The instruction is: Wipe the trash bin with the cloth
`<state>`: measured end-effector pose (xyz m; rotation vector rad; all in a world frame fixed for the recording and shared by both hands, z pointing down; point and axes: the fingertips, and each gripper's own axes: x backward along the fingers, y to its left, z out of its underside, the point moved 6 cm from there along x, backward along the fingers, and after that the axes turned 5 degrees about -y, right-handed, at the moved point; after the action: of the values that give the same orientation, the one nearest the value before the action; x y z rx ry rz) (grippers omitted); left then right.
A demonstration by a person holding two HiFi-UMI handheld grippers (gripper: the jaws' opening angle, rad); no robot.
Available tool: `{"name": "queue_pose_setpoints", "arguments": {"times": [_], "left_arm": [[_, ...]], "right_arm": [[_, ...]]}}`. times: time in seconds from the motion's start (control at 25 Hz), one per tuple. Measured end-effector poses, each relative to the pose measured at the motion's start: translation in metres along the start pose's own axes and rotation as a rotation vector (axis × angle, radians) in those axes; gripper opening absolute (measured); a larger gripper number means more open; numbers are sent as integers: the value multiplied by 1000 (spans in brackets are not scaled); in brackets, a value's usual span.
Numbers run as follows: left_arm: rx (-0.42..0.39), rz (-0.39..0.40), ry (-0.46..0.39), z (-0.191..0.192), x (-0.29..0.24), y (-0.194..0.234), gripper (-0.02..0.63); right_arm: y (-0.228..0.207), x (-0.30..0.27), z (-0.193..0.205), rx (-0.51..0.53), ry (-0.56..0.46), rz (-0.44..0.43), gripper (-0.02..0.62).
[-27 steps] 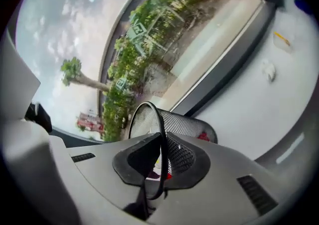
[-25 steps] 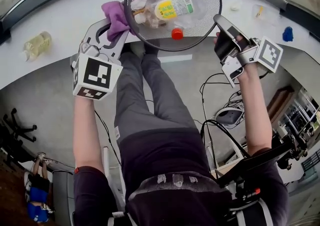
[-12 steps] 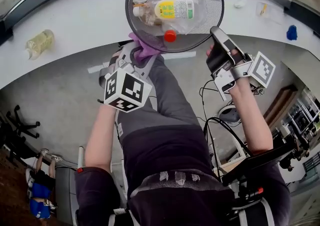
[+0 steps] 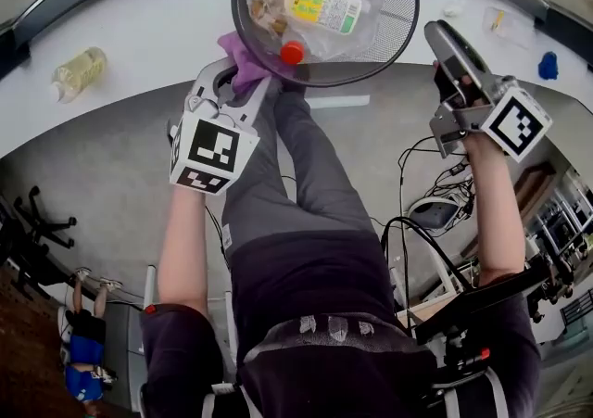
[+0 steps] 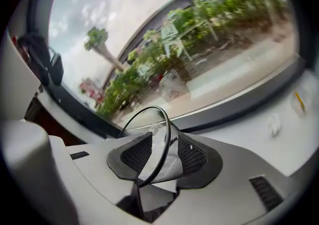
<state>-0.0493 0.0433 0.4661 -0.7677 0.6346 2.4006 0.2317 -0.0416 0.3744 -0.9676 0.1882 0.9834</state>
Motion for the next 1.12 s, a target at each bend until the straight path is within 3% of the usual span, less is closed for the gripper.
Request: {"name": "queue_pose_setpoints", "arguments": {"times": [0.08,0.16,0.28,0.32,0.36,0.44,0.52,0.6,0.8,1.12], "left_arm": [[-26,-37,3,-4,4,15,87],[-50,-66,11,-8,6,28,87],[-100,-94,27,-11,11,44,87],[-119,-101,32,-11,11,50,87],[-137,-113,35,-12,11,55,87],[-162,-146,36,-15,9,62,87],[-178,-172,43,-15,10,61,87],[-182,-174,46,-14,9,53,86],[-160,-101,53,-3,-3,15,87],[-71,30,44,-5,-35,-49,86]], "right_arm": [[9,-29,-22,118,80,-87,141],[12,-54,-31,125,160,-147,141],[0,-73,-21,40,263,-134,124],[-6,-73,-15,25,283,-111,59],[-11,-72,-12,12,288,-74,57],[-23,-65,-9,-115,254,32,51],[-23,-64,-2,-337,167,30,52],[-20,-59,9,-493,83,17,57],[-18,-32,40,-667,-17,74,60],[6,-9,85,-846,-87,78,57]]}}
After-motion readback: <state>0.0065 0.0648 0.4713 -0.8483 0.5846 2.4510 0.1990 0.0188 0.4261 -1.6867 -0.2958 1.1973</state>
